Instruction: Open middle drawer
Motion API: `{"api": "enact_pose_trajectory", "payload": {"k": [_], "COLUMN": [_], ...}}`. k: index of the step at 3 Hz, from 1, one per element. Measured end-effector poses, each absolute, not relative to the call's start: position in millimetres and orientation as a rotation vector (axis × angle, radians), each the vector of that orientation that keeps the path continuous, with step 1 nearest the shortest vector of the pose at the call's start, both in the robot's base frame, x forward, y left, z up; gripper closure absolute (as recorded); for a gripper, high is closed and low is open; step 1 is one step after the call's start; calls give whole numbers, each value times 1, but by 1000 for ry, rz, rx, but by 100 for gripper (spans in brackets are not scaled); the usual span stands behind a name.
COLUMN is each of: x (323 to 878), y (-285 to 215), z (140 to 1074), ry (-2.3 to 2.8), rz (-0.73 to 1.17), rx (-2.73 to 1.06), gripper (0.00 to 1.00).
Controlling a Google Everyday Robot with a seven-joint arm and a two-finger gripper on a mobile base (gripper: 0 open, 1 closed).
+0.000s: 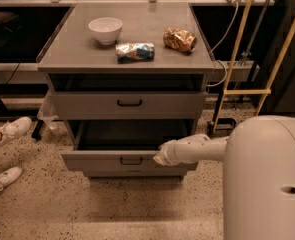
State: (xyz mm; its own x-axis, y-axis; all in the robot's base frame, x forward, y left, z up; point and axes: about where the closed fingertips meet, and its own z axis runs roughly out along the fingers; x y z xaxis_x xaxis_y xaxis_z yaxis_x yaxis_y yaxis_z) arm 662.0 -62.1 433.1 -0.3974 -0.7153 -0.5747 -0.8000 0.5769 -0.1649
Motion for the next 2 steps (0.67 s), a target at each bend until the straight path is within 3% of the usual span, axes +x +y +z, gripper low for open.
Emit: {"api": "enact_pose_trajectory", "payload": {"k": [2], "x": [649], "y": [-64], "z": [432], "ry": [2209], "rz": [190], "rx": [-1191], "gripper": [100]}}
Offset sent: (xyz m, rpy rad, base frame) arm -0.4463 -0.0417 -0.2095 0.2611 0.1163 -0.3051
